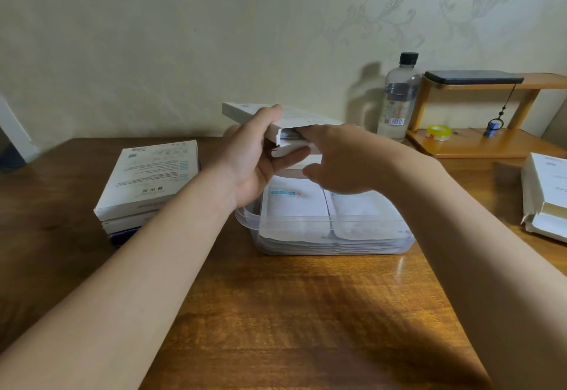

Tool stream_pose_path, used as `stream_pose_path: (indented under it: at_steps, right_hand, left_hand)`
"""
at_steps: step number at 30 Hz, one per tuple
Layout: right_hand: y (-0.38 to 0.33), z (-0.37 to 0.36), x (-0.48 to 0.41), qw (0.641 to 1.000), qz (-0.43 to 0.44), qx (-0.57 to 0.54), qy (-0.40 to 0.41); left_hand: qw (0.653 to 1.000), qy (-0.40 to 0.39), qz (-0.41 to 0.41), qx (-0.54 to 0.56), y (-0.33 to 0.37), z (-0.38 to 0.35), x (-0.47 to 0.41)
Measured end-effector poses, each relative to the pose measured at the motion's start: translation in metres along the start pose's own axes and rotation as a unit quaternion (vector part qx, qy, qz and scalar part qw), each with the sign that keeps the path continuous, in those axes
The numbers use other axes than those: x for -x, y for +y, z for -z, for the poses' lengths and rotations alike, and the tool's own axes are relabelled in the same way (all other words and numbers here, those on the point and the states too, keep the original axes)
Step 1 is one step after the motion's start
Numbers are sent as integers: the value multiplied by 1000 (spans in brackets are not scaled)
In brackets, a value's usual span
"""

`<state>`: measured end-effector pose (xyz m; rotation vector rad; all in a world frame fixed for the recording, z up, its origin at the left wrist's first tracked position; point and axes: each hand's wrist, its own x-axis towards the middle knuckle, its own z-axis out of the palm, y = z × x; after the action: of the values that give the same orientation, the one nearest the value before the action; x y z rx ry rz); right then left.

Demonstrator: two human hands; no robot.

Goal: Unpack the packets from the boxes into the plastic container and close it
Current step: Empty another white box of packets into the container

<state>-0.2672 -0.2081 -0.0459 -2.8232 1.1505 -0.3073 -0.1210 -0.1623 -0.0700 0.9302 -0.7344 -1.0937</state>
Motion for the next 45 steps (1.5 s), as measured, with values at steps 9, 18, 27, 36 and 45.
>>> stream_pose_path:
  at_steps: [9,18,27,36,45]
  right_hand:
    - [3,-2,-4,999,-5,-14,32]
    - [-1,3,-4,995,-4,26,99]
    - [5,20,0,975,32,-88,203]
    - [8,28,-2,898,22,-246,364]
    - [13,22,-5,854,31,-248,457]
  left_hand:
    - [1000,18,1,-2,0,-1,0]
    - [999,42,-7,7,0,-1,-2]
    - [995,58,5,81,2,5,-6]
    - [993,70,-4,100,1,5,-8]
    - [994,64,-2,88,-1,8,-12]
